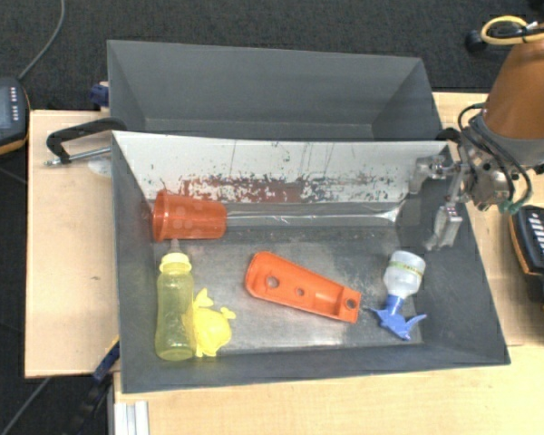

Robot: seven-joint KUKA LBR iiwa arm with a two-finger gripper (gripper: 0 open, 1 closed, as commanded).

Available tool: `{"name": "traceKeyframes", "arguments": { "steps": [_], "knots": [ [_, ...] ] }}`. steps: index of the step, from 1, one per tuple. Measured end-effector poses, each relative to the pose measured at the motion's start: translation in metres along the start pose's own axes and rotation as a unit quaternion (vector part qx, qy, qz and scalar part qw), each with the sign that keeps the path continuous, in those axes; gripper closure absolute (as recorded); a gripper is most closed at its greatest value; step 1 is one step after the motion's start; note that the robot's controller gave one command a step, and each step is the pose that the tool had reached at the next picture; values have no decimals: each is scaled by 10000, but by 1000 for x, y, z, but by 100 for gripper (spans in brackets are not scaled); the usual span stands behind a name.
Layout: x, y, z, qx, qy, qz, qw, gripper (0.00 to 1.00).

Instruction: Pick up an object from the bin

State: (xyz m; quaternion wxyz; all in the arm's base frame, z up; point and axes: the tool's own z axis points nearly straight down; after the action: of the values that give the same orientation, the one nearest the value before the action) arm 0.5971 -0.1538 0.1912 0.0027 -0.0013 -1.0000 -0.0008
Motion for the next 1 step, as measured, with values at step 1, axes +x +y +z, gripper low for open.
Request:
{"name": "traceKeyframes", "arguments": {
  "steps": [1],
  "knots": [
    [-2, 1, -5, 8, -43, -12, 10000, 0]
  ]
}}
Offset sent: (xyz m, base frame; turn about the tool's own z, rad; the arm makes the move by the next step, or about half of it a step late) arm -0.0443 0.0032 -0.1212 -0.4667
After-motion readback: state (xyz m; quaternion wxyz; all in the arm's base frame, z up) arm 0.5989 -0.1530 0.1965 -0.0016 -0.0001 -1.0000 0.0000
